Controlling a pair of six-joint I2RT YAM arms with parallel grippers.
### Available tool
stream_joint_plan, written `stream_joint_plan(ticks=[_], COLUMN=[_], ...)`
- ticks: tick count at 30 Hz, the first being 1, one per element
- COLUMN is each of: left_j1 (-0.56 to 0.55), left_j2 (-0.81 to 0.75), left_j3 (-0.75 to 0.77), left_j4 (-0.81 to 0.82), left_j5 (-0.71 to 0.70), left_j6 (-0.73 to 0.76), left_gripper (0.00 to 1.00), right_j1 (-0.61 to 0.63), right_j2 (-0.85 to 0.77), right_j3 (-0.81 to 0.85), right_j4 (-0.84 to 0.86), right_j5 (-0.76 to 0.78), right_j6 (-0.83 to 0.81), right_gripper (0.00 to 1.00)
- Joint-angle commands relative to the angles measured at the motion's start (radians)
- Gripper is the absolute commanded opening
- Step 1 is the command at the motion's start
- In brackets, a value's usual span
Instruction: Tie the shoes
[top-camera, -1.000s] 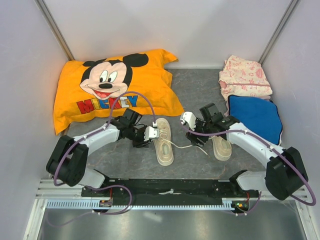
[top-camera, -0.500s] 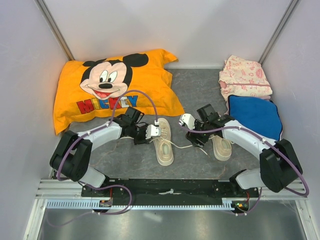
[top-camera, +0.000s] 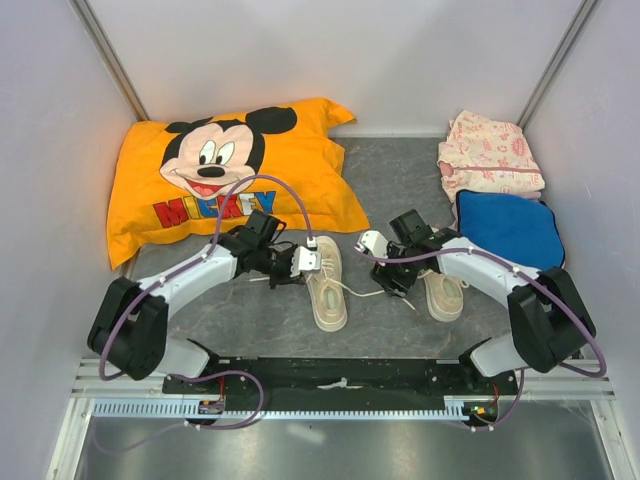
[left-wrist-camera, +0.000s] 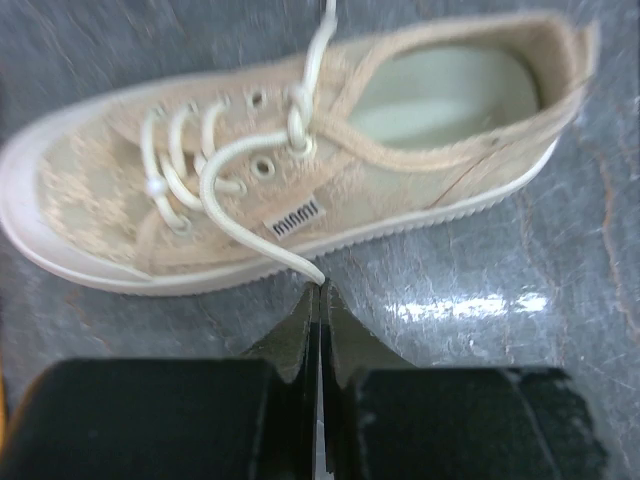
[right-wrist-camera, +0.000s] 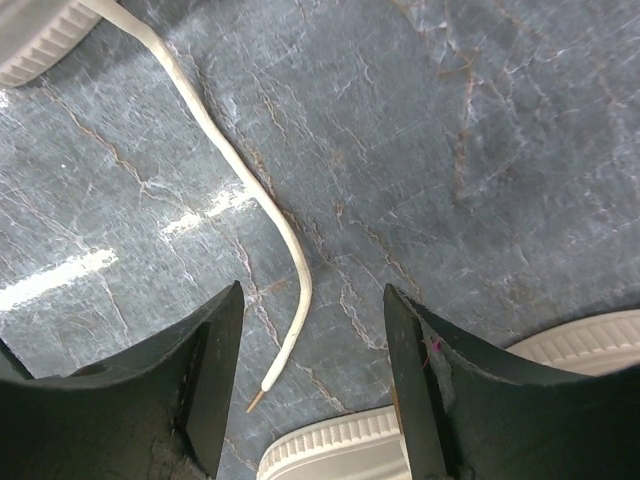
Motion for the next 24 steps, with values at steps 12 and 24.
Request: stream_joint_plan(ticks=[12,24], left_j1=[-0.144,-0.179], left_j2=[-0.141,-0.146], left_j3=[0.085,0.043], left_j4=[0.123,0.219], left_j5=[0.131,0.102], left_j6=[-0.244,-0.284], left_gripper=[0.01,0.02], right_j1=[-0.001,0.007], right_j2=[0.072,0.130], right_j3=[-0.024,-0.034], right_j4=[0.041,0.102], right_j5=[0.005,0.062], right_j6=[0.053,0.123], right_gripper=[0.60,0.26])
